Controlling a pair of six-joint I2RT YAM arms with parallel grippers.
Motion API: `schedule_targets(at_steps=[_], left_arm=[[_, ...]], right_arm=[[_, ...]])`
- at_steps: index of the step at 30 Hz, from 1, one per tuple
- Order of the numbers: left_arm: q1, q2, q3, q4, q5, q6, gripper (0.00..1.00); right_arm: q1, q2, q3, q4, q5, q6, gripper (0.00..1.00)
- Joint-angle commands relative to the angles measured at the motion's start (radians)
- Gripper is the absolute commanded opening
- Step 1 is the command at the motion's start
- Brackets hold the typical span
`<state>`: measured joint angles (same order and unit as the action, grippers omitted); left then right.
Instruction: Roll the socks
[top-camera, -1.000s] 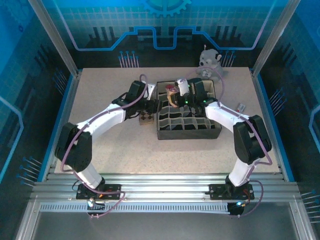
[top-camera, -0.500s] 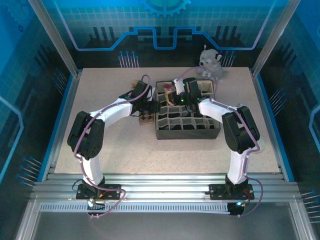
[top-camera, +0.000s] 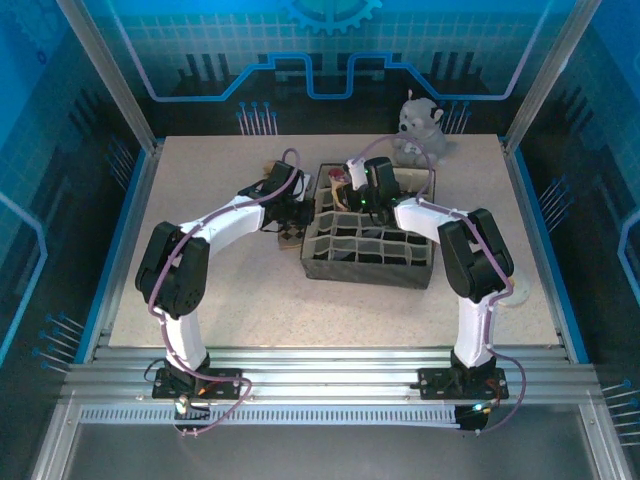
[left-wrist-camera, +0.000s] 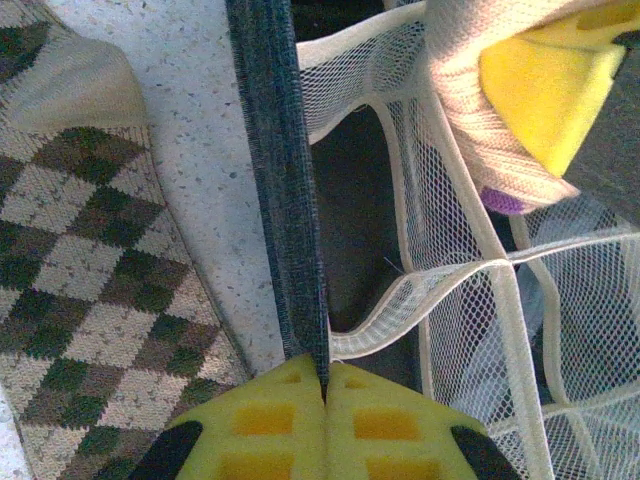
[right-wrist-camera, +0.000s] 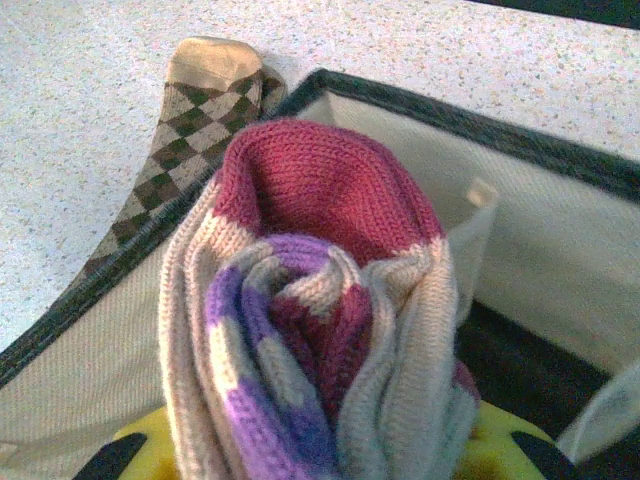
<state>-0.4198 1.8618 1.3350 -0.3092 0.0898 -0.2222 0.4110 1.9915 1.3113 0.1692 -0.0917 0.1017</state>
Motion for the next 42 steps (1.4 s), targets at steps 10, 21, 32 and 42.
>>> schedule_targets(at_steps=[10, 21, 32, 42], left_arm=[[0.003, 0.004, -0.044, -0.003, -0.042, -0.125, 0.0], [0.003, 0.002, -0.034, 0.011, -0.075, -0.188, 0.0], [-0.017, 0.007, -0.041, 0.072, -0.091, -0.284, 0.0], [-0.076, 0.069, 0.069, 0.098, -0.117, -0.348, 0.06]], right_arm=[[0.002, -0.021, -0.089, 0.133, -0.019, -0.045, 0.1], [-0.003, -0.095, -0.157, 0.166, -0.065, -0.054, 0.61], [-0.054, -0.181, -0.08, 0.011, -0.098, 0.012, 0.78], [-0.069, -0.316, 0.018, -0.287, -0.005, 0.052, 0.69]])
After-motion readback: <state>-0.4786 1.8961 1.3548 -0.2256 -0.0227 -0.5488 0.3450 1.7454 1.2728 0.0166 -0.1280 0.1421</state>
